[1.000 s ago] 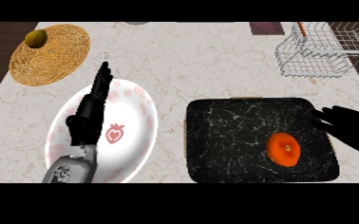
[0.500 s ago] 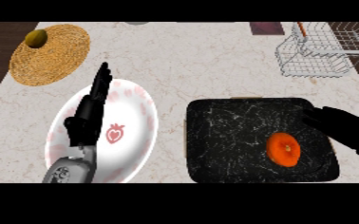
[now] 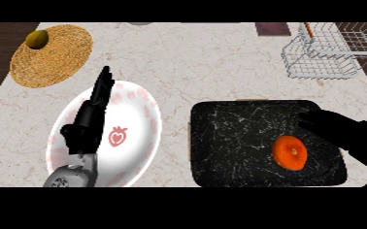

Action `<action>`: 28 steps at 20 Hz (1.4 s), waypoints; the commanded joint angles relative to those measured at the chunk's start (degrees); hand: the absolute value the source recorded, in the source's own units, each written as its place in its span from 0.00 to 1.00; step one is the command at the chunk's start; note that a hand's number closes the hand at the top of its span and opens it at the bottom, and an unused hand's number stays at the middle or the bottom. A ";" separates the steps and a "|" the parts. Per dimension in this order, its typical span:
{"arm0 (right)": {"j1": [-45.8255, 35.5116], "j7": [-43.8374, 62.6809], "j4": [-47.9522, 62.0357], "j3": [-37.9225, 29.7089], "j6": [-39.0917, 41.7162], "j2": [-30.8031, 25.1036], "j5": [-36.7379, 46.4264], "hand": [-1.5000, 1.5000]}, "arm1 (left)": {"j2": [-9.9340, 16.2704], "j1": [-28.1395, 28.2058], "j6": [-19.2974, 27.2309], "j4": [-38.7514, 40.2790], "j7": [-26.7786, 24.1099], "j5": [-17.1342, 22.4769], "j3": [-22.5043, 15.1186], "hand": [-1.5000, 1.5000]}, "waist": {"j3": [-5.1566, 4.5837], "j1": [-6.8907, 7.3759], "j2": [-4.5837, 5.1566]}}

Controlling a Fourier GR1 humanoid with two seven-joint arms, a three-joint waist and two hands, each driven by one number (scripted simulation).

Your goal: Pick the squash from the tray and place it in the tiered basket

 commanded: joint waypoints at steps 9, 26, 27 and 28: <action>-4.33 1.94 5.07 5.25 2.11 4.88 4.21 0.00 | -1.33 -3.15 -1.33 3.07 -0.03 -0.73 1.78 0.50 | -0.01 0.10 0.05; -4.01 -0.12 9.05 6.27 -0.16 9.40 8.85 0.00 | -3.50 1.01 -0.61 -2.92 2.72 -5.22 -0.21 0.50 | -0.01 0.03 -0.01; -3.96 -0.44 12.24 7.66 -2.88 10.23 10.50 0.00 | -0.26 -1.92 -4.48 3.17 -2.09 0.02 6.02 0.50 | -0.01 0.00 0.06; -3.13 -1.50 9.37 5.48 -0.47 9.14 9.03 0.00 | -2.57 -3.54 -2.83 2.90 0.34 -1.49 4.21 0.50 | -0.01 -0.13 0.01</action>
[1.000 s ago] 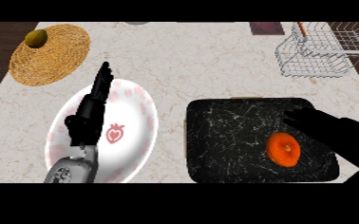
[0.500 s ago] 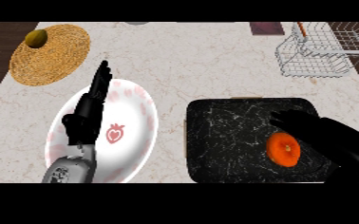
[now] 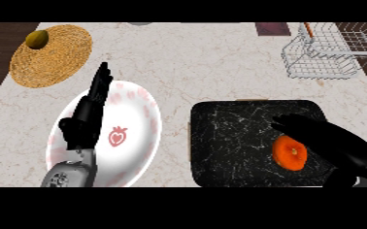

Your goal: Pick the squash from the tray and place it in the tiered basket

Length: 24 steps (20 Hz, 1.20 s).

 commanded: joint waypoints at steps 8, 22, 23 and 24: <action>-1.12 0.26 4.54 1.49 -1.84 6.35 2.47 0.00 | -1.03 -3.25 -0.36 3.99 -0.31 -0.34 1.64 0.50 | -0.01 -0.03 0.03; -4.37 1.18 12.98 -0.19 -19.69 10.08 11.11 1.00 | -2.89 3.23 0.60 0.32 -2.75 -1.85 -2.18 0.50 | 0.01 0.49 0.04; -2.91 6.96 10.47 -0.48 -18.27 10.95 13.03 1.00 | -1.31 -0.39 0.30 3.84 -4.30 -1.60 0.82 0.50 | -0.04 0.06 0.11; -3.54 13.59 11.94 -0.66 -16.13 11.99 16.05 1.00 | -0.84 0.32 -1.33 0.84 -1.65 -0.39 0.28 0.50 | -0.07 0.74 0.09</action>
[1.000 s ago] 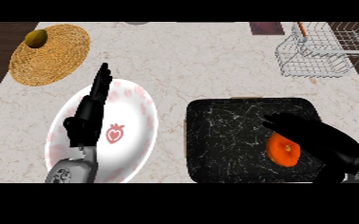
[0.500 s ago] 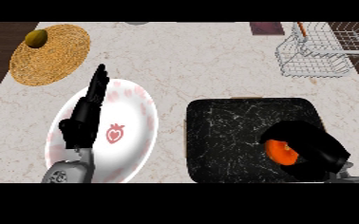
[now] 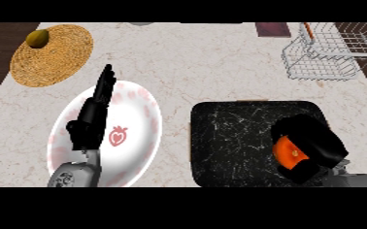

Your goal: Pick the squash from the tray and place it in the tiered basket

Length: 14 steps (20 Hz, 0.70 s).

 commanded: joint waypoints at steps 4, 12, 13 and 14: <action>-3.59 27.09 5.04 -4.65 6.41 1.84 12.88 1.00 | -0.49 -1.47 0.73 1.42 0.35 -0.62 0.05 0.50 | 0.17 -0.18 0.52; -9.48 41.98 -5.30 -5.53 12.16 8.79 15.39 1.00 | -0.80 -0.38 1.31 -0.24 1.09 -1.41 -0.43 0.50 | 0.30 -0.69 0.03; -16.83 43.98 -1.31 -6.37 13.06 9.70 15.93 1.00 | -0.10 -1.35 0.46 -2.67 4.49 -0.72 -0.13 0.50 | 0.33 0.07 0.13; -13.41 45.06 -7.15 -5.58 13.34 9.82 16.44 1.00 | 0.17 -3.17 0.25 1.24 1.75 -0.03 1.42 0.50 | 0.30 -0.70 0.10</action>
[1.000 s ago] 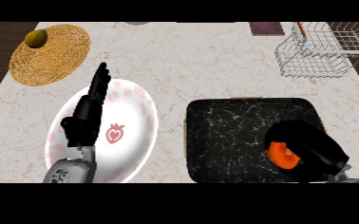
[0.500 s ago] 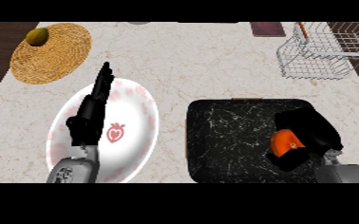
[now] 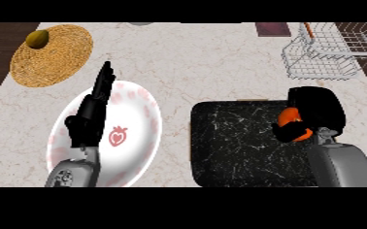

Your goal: Pick the squash from the tray and place it in the tiered basket

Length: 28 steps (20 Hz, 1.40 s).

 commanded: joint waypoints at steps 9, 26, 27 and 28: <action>-15.42 7.91 -22.13 -11.15 19.91 -4.57 -5.94 1.00 | -0.40 2.17 0.23 -0.11 -1.06 0.16 -0.34 0.50 | 0.08 -0.23 -0.10; -37.39 11.00 -0.34 -24.67 15.90 -8.59 -15.70 1.00 | -1.47 -3.59 1.34 6.44 -3.42 -0.98 0.84 0.50 | 0.11 0.33 0.43; -37.65 10.16 -1.64 -27.66 19.11 -12.18 -18.27 1.00 | -0.33 0.50 -0.91 0.68 -2.40 0.83 0.45 0.50 | 0.11 0.26 0.16; -39.84 12.11 1.68 -26.61 14.99 -9.81 -16.83 1.00 | -0.65 -3.97 0.44 0.30 3.33 -1.09 -0.08 0.50 | 0.13 0.47 0.25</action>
